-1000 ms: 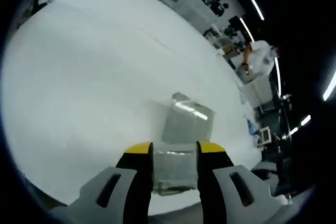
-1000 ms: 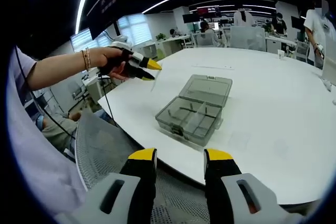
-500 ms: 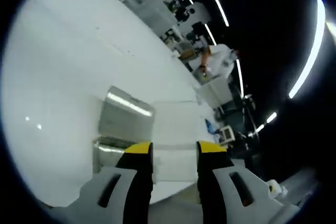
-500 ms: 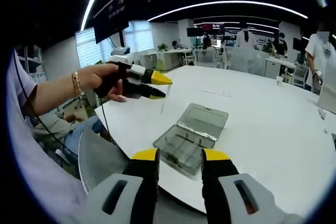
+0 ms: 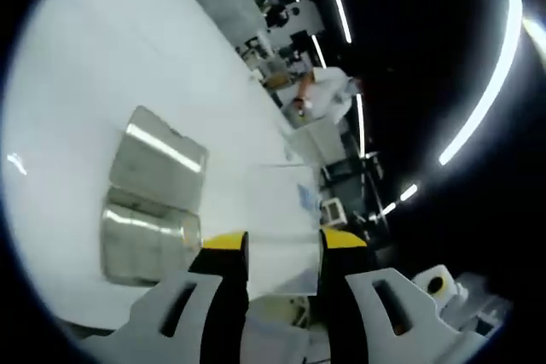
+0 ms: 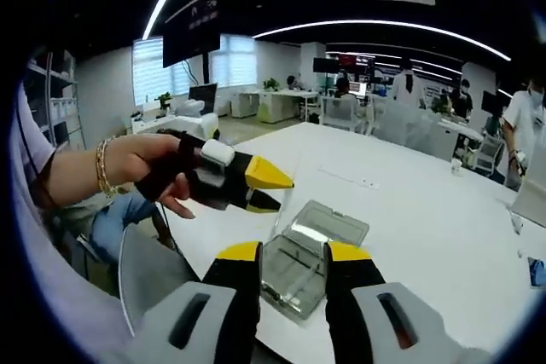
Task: Insert the divider into the dual guide fixture by aligning both edges with the guide slots and pushing it downward to the bottom, including one-sided entry, uneven engagement, binding, and posture correction.
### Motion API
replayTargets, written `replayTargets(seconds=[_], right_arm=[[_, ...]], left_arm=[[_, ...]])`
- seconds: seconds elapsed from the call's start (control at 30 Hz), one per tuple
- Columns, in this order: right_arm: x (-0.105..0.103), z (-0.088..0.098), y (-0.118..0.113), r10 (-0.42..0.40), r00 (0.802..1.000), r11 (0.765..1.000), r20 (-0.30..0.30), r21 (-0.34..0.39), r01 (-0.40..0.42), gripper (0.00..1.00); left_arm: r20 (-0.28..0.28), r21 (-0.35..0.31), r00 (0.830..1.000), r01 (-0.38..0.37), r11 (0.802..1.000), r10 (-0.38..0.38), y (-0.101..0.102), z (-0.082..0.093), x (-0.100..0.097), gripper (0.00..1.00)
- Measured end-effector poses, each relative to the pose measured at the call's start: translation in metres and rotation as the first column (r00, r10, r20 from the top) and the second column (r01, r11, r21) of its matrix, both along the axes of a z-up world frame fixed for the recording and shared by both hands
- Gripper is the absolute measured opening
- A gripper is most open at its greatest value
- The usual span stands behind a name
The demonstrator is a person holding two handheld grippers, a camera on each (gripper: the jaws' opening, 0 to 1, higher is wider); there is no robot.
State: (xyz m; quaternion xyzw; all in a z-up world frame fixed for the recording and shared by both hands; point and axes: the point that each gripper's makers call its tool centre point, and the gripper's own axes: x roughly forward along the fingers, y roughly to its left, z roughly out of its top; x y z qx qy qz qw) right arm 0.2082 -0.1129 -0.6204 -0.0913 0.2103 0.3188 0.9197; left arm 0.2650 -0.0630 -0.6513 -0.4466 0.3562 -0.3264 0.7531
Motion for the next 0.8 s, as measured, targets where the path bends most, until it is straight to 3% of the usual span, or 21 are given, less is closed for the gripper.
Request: replayTargets(seconds=[0.43, 0.8], right_arm=[[0.028, -0.001, 0.026, 0.024, 1.0, 0.998, 0.001, -0.063, -0.024, 0.23], [0.034, -0.002, 0.019, -0.009, 1.0, 0.998, -0.004, -0.064, 0.008, 0.08]], left_arm=[[-0.008, -0.074, 1.0, -0.008, 0.997, 0.008, -0.016, 0.013, -0.006, 0.3], [-0.026, -0.125, 0.999, 0.032, 0.992, -0.035, -0.034, 0.018, -0.017, 0.3]])
